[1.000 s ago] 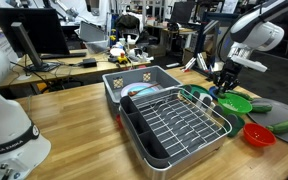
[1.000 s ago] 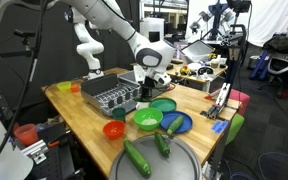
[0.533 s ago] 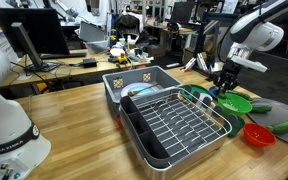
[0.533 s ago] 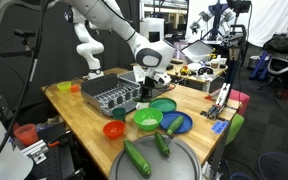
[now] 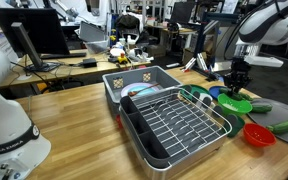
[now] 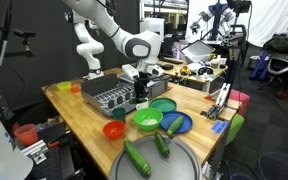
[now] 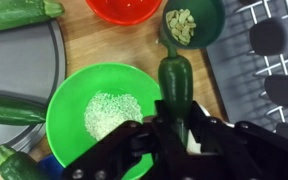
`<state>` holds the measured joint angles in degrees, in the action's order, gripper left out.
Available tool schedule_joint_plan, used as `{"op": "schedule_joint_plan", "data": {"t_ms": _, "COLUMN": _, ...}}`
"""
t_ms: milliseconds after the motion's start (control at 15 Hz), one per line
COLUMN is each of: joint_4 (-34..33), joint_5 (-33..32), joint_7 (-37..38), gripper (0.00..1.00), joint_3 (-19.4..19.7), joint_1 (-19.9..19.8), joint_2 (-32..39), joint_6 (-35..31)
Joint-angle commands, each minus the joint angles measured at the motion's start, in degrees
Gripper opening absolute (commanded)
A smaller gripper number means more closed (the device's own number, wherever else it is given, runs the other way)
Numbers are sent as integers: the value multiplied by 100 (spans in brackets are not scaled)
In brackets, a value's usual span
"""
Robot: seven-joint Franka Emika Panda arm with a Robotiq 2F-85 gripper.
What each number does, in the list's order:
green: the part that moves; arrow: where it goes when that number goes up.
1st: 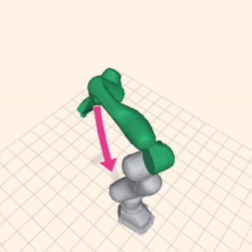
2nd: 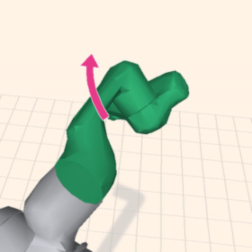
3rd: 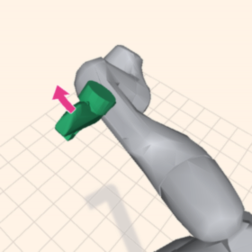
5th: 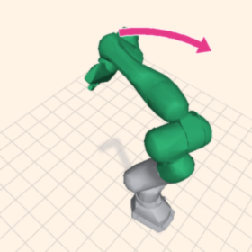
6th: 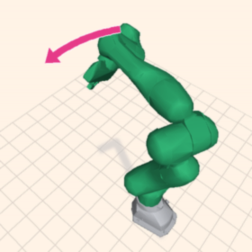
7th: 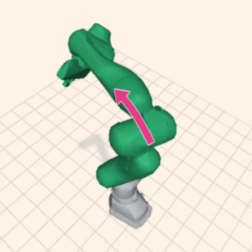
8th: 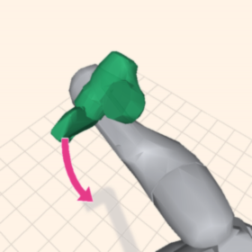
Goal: Take the zucchini on the green plate and put it on the grey plate
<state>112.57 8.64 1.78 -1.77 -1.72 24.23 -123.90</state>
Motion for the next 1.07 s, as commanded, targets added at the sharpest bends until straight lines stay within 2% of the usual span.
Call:
{"op": "schedule_joint_plan", "data": {"t_ms": 0, "joint_4": 1011, "joint_5": -467, "joint_7": -23, "gripper": 7, "joint_3": 119, "joint_1": 180, "joint_2": -754, "joint_6": -612}}
{"op": "schedule_joint_plan", "data": {"t_ms": 267, "joint_4": 1848, "joint_5": -551, "joint_7": 68, "gripper": 7, "joint_3": 192, "joint_1": 92, "joint_2": -1229, "joint_6": -1301}}
{"op": "schedule_joint_plan", "data": {"t_ms": 600, "joint_4": 2867, "joint_5": -375, "joint_7": 197, "gripper": 7, "joint_3": 499, "joint_1": -91, "joint_2": -1776, "joint_6": -2076}}
{"op": "schedule_joint_plan", "data": {"t_ms": 867, "joint_4": 3263, "joint_5": 43, "joint_7": 489, "gripper": 7, "joint_3": 763, "joint_1": -336, "joint_2": -1918, "joint_6": -2622}}
{"op": "schedule_joint_plan", "data": {"t_ms": 933, "joint_4": 3081, "joint_5": -186, "joint_7": 312, "gripper": 27, "joint_3": 734, "joint_1": -281, "joint_2": -1796, "joint_6": -2347}}
{"op": "schedule_joint_plan", "data": {"t_ms": 1000, "joint_4": 3133, "joint_5": -105, "joint_7": 339, "gripper": 27, "joint_3": 779, "joint_1": -334, "joint_2": -1811, "joint_6": -2445}}
